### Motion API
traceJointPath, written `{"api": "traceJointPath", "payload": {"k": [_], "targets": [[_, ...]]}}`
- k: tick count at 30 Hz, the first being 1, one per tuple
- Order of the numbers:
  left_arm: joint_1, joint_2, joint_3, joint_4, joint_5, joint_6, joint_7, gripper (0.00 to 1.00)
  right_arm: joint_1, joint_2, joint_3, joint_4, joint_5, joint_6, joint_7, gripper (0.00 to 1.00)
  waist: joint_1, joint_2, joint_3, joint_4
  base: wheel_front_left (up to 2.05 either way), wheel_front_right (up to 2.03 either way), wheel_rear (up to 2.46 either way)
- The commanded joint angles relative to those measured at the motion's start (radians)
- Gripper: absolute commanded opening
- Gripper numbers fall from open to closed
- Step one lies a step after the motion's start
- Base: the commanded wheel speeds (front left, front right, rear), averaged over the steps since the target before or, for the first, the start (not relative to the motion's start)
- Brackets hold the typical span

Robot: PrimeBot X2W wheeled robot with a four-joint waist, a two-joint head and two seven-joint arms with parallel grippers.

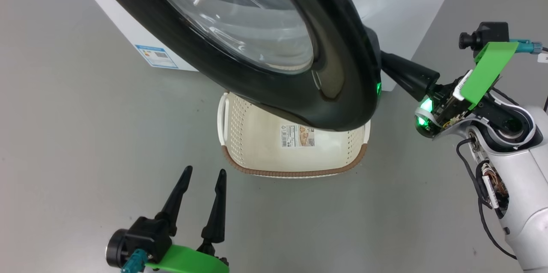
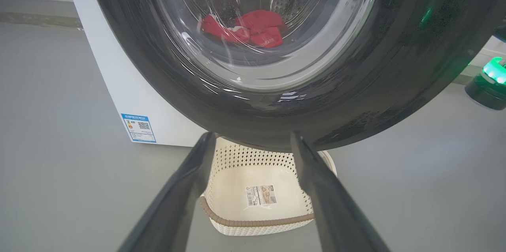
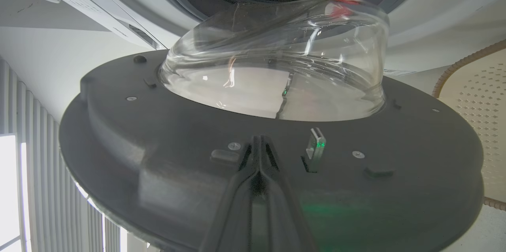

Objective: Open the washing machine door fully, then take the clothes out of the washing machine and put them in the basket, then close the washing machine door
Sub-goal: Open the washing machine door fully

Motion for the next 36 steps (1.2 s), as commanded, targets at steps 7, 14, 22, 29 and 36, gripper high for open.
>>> {"api": "traceJointPath", "payload": {"k": [7, 14, 22, 29, 36], "targets": [[0.007, 0.010, 0.018, -0.019, -0.015, 0.011, -0.012, 1.00, 0.036, 0.047, 0.007, -0.019, -0.040, 0.001, 0.069, 0.00, 0.0000, 0.0000, -0.055, 0.026, 0.00, 0.00, 0.00], [0.041, 0.010, 0.018, -0.013, -0.007, 0.006, -0.012, 1.00, 0.097, 0.085, 0.020, -0.020, -0.074, 0.001, 0.112, 0.00, 0.0000, 0.0000, -0.107, 0.050, 0.00, 0.00, 0.00], [0.075, 0.010, 0.028, -0.012, -0.003, -0.001, -0.012, 1.00, 0.148, 0.128, 0.037, -0.024, -0.105, 0.001, 0.129, 0.00, 0.0000, 0.0000, -0.149, 0.089, 0.00, 0.00, 0.00], [0.092, 0.010, 0.027, -0.010, 0.000, -0.002, -0.012, 1.00, 0.176, 0.152, 0.057, -0.032, -0.116, 0.001, 0.141, 0.00, 0.0000, 0.0000, -0.172, 0.125, 0.00, 0.00, 0.00], [0.105, 0.010, 0.034, -0.010, -0.003, 0.002, -0.012, 1.00, 0.195, 0.166, 0.089, -0.046, -0.128, 0.001, 0.129, 0.00, 0.0000, 0.0000, -0.188, 0.163, 0.00, 0.00, 0.00]]}}
